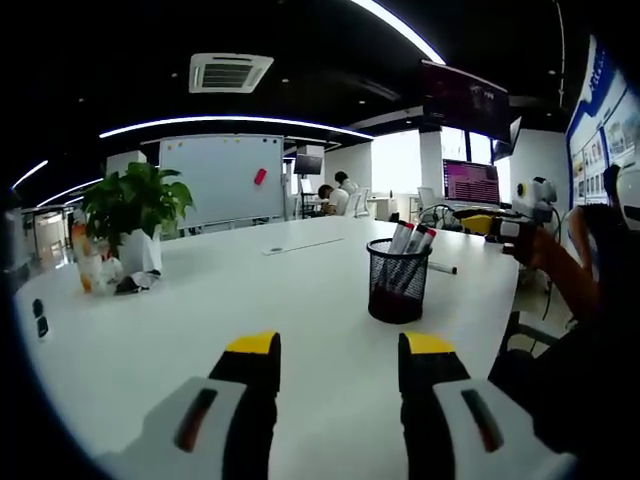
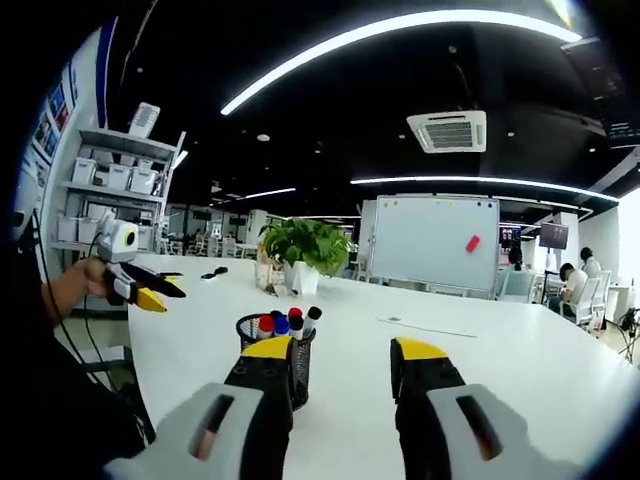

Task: Pick up the whiteboard markers from the pen holder and place them facing the whiteboard neatly

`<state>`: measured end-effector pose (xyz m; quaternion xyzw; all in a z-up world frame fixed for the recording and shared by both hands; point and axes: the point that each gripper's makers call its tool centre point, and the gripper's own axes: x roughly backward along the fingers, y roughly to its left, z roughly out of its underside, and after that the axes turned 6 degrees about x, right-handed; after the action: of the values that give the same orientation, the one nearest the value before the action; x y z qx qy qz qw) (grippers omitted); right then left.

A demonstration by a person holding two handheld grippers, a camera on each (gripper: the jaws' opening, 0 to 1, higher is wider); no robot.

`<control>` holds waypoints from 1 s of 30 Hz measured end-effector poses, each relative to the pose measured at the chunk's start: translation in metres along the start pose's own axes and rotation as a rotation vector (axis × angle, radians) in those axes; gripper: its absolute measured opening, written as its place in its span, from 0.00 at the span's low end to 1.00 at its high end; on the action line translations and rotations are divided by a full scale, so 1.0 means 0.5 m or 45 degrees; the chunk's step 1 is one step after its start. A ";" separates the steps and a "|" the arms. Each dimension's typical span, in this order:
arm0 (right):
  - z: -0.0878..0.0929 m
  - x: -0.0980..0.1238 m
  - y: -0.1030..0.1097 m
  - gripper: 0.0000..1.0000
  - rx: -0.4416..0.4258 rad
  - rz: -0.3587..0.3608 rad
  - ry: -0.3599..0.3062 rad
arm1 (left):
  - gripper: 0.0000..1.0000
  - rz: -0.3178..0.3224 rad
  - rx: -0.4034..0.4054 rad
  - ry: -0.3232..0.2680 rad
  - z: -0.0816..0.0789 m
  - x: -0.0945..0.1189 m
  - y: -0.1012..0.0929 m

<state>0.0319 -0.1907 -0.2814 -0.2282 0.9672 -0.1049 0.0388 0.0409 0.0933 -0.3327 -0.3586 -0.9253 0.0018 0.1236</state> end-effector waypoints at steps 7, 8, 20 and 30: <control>0.006 -0.011 0.025 0.34 0.008 -0.054 0.010 | 0.47 -0.007 0.000 -0.012 -0.004 0.006 0.006; 0.008 -0.012 0.028 0.32 0.013 -0.059 0.013 | 0.47 -0.008 0.001 -0.009 -0.003 0.005 0.007; 0.012 -0.020 0.054 0.30 0.045 -0.120 0.026 | 0.47 0.002 0.005 -0.003 0.000 0.000 0.000; 0.006 -0.028 0.070 0.32 0.079 -0.141 0.045 | 0.46 -0.005 0.013 -0.006 0.005 0.002 0.007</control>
<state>0.0294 -0.1542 -0.2915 -0.2782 0.9499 -0.1409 0.0230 0.0418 0.0969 -0.3351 -0.3562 -0.9262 0.0070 0.1231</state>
